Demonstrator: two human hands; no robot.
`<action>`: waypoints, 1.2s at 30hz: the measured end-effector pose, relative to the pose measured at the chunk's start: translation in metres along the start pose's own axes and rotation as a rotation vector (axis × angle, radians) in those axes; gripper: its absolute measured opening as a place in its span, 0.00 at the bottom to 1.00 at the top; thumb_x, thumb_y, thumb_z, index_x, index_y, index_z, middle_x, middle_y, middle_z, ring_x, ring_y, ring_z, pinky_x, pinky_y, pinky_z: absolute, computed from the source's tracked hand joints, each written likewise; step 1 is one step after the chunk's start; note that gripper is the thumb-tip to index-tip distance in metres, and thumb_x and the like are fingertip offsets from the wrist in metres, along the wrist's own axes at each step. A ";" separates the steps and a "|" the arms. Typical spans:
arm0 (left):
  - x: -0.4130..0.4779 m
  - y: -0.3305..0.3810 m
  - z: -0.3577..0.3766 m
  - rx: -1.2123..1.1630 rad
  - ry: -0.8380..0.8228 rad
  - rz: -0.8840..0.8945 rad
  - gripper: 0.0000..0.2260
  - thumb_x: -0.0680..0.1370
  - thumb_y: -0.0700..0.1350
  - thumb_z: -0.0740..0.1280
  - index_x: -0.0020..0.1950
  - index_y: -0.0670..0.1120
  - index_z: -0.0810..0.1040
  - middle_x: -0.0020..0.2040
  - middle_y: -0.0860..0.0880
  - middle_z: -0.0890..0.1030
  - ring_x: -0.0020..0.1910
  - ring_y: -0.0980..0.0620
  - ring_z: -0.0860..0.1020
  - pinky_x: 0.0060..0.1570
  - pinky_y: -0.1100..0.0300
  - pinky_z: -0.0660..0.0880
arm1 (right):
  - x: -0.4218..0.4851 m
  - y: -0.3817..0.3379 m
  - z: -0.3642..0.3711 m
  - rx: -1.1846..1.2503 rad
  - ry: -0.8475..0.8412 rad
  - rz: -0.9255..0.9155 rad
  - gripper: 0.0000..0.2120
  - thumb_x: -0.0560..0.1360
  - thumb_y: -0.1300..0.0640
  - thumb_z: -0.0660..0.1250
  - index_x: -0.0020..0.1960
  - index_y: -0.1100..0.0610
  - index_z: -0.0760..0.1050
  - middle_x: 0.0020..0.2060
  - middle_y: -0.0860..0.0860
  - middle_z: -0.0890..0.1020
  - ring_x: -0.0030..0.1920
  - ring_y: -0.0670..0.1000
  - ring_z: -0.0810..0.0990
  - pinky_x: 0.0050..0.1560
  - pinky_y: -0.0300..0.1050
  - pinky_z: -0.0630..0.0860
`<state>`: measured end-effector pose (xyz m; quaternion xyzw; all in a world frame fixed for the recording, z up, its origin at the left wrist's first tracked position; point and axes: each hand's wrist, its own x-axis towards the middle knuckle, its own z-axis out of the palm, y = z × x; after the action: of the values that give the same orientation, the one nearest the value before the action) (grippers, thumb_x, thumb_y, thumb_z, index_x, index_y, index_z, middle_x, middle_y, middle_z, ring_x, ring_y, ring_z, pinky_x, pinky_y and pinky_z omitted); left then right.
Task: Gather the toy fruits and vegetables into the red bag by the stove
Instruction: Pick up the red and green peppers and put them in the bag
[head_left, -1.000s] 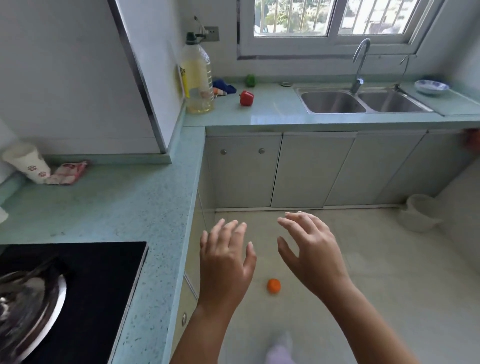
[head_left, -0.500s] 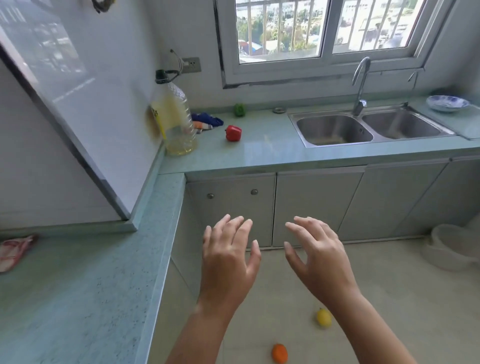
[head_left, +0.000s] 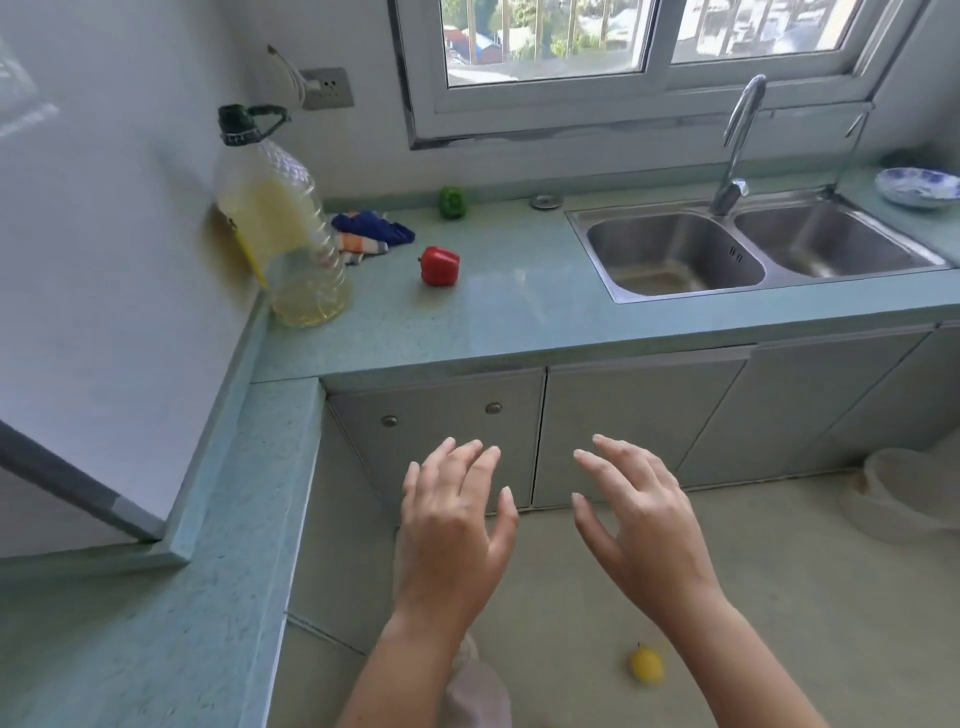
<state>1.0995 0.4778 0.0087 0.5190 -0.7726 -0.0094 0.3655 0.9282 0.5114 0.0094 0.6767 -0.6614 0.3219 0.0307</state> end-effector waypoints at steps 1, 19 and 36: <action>0.013 -0.009 0.007 -0.009 0.005 -0.010 0.17 0.73 0.49 0.59 0.56 0.43 0.79 0.55 0.45 0.80 0.60 0.46 0.71 0.58 0.39 0.69 | 0.014 0.002 0.008 -0.011 0.000 0.006 0.19 0.71 0.50 0.58 0.55 0.59 0.78 0.54 0.57 0.80 0.54 0.60 0.77 0.54 0.57 0.75; 0.200 -0.166 0.067 -0.029 -0.054 -0.175 0.19 0.74 0.51 0.57 0.60 0.43 0.76 0.58 0.45 0.79 0.61 0.43 0.74 0.61 0.41 0.68 | 0.253 -0.024 0.138 0.020 -0.076 -0.083 0.19 0.71 0.50 0.59 0.54 0.59 0.78 0.52 0.57 0.80 0.52 0.60 0.79 0.50 0.58 0.77; 0.347 -0.173 0.197 -0.002 -0.183 -0.324 0.23 0.74 0.53 0.60 0.65 0.42 0.72 0.63 0.43 0.74 0.63 0.42 0.71 0.62 0.50 0.62 | 0.417 0.083 0.189 0.109 -0.145 -0.106 0.20 0.72 0.48 0.58 0.56 0.59 0.77 0.52 0.56 0.80 0.53 0.58 0.78 0.51 0.54 0.76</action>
<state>1.0568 0.0455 -0.0118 0.6333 -0.7089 -0.1161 0.2879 0.8930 0.0477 0.0267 0.7329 -0.6068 0.3055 -0.0370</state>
